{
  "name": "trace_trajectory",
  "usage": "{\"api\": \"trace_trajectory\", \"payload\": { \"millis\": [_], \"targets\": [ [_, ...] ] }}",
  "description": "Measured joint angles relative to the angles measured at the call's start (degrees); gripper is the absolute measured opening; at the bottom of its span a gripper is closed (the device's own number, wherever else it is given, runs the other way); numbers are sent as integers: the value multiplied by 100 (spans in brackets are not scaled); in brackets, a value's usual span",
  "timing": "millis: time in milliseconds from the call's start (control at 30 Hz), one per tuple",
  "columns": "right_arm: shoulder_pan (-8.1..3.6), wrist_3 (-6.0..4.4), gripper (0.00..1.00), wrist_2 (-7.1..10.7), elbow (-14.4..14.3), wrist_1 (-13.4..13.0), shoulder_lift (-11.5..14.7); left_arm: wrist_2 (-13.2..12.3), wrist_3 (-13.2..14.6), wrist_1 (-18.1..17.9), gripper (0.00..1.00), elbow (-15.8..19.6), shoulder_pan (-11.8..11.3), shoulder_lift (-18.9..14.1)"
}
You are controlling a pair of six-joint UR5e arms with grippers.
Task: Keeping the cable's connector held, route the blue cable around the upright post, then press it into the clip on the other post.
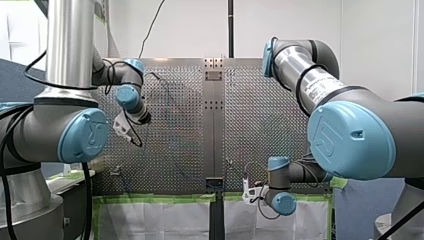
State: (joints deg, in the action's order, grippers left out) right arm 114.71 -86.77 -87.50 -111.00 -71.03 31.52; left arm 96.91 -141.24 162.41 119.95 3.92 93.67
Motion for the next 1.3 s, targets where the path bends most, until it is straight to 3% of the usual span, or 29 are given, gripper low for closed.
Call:
{"api": "trace_trajectory", "payload": {
  "millis": [300, 567, 700, 933, 1300],
  "targets": [
    [-12, -99, 0, 73, 19, 12, 0, 130, 284, 271, 99, -37, -59, -464],
    [-13, -201, 0, 150, 55, -6, 0, 442, 675, 660, 99, -388, -172, -861],
    [-13, -263, 0, 160, 76, -8, 0, 474, 862, 847, 99, -575, -224, -1048],
    [-13, -280, 0, 163, 81, 15, 0, 297, 1191, 1174, 99, -904, -310, -1377],
    [11, -269, 0, 163, 82, 8, 0, -210, 1711, 1693, 99, -1425, -398, -1691]
  ]
}}
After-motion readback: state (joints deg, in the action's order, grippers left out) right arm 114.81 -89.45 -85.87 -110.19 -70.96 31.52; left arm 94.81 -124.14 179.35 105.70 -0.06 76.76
